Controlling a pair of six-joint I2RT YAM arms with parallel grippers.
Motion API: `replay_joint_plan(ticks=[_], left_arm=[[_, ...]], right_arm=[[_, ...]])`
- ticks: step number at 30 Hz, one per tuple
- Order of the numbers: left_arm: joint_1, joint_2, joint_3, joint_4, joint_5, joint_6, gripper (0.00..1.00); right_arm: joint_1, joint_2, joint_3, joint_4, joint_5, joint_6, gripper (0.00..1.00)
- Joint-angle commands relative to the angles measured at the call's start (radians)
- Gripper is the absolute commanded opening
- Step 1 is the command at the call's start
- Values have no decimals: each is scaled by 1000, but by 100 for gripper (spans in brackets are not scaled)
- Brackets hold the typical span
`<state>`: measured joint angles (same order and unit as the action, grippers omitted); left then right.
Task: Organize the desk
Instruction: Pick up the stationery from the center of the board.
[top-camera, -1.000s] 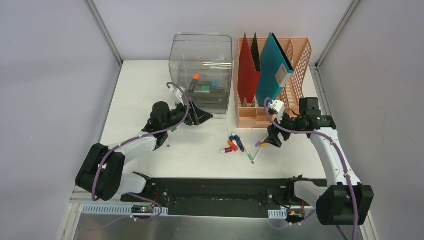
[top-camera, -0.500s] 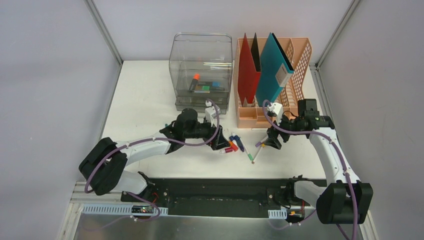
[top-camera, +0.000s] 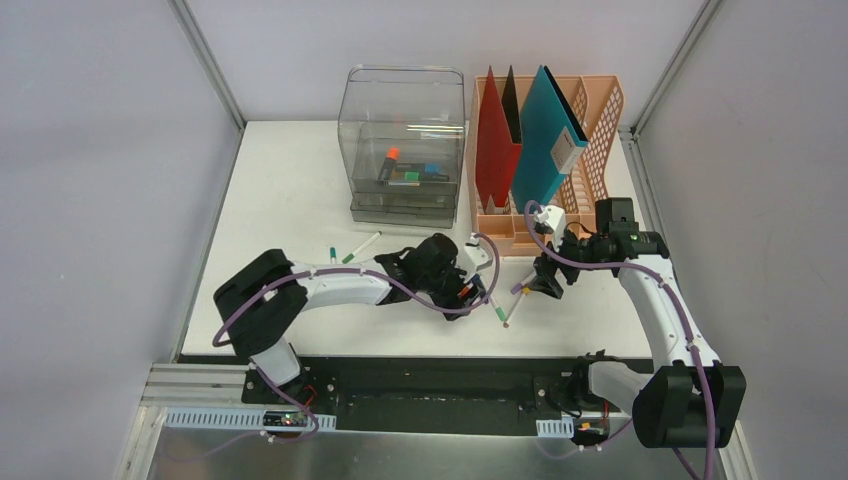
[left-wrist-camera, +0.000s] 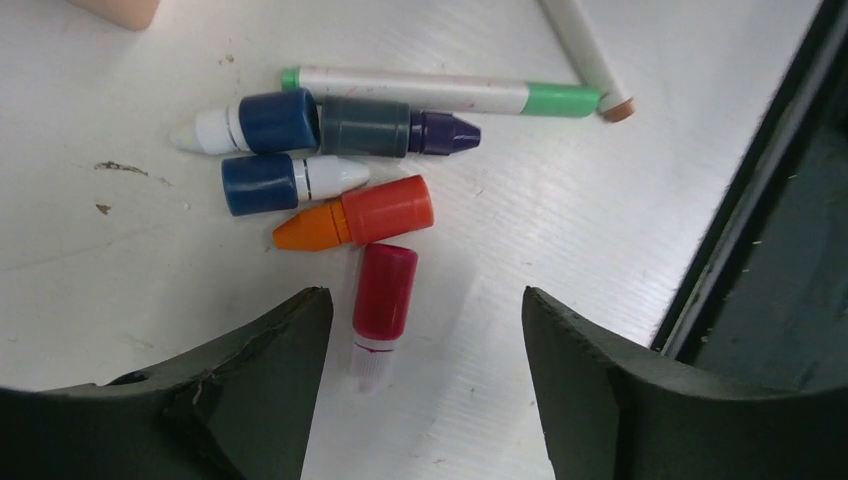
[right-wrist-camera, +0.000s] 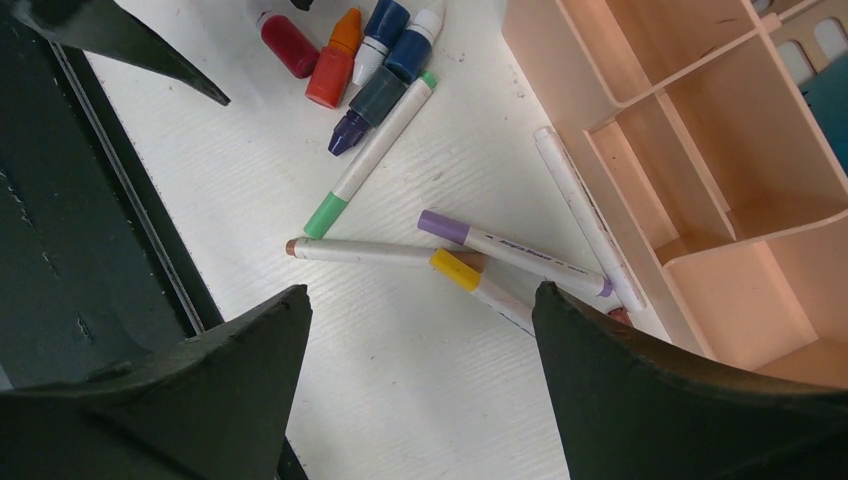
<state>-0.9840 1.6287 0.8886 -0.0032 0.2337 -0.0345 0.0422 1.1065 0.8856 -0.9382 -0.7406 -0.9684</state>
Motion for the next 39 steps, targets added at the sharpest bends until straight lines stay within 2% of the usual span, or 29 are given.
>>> replay_joint_plan(ticks=[1, 8, 11, 20, 27, 39], left_arm=[[-30, 55, 77, -100, -150, 83, 69], [-44, 115, 117, -145, -211, 96, 59], [-49, 125, 120, -149, -224, 95, 52], [-57, 127, 130, -170, -264, 104, 19], [-58, 87, 113, -171, -267, 97, 1], [-58, -84, -4, -31, -418, 46, 0]], right_arm=[[5, -11, -4, 14, -26, -29, 84], [4, -10, -4, 14, -25, -30, 84], [4, -11, -4, 14, -25, -30, 84], [4, -11, -4, 13, -26, -30, 84], [4, -11, -4, 12, -32, -30, 84], [6, -10, -7, 8, -65, -33, 84]])
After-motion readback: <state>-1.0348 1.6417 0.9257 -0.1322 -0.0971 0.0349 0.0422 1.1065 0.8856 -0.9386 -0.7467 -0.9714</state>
